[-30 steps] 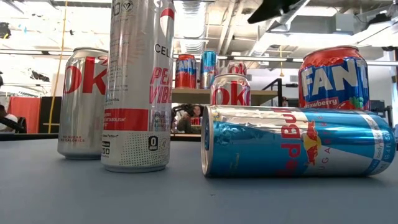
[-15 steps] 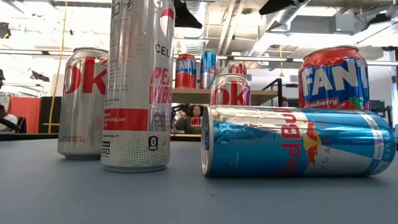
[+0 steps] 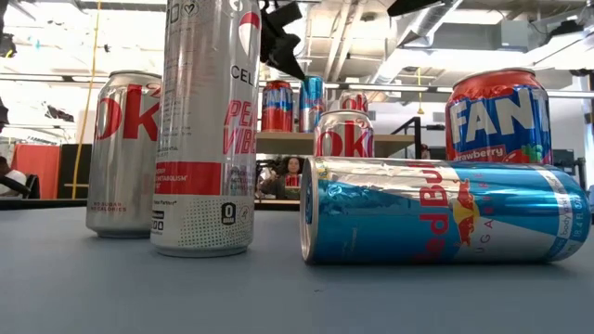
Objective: Place canned beverage on shelf
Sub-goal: Adjust the blue soda can
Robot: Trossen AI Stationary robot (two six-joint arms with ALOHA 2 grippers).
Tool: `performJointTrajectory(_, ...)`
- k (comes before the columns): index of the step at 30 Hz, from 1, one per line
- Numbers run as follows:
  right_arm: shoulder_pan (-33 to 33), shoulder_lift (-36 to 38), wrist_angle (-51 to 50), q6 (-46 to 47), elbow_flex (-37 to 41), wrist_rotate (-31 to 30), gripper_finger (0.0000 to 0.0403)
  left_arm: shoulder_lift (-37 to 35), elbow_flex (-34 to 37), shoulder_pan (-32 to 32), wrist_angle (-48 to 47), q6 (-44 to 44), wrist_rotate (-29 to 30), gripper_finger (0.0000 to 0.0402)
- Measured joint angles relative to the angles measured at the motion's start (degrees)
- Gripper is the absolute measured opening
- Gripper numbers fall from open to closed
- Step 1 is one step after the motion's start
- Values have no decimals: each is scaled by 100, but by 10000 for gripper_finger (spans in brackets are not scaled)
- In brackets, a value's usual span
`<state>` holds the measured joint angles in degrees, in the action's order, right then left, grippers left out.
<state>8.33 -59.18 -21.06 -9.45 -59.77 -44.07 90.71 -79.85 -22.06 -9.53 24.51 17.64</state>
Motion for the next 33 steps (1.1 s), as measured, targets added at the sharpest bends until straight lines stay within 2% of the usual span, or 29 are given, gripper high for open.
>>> performJointTrajectory(13,31,0,-15,-2,0,3,0,43,0,68,109,330,860,0)
performJointTrajectory(33,31,-4,-13,7,2,46,0,204,24,20,366,370,711,0)
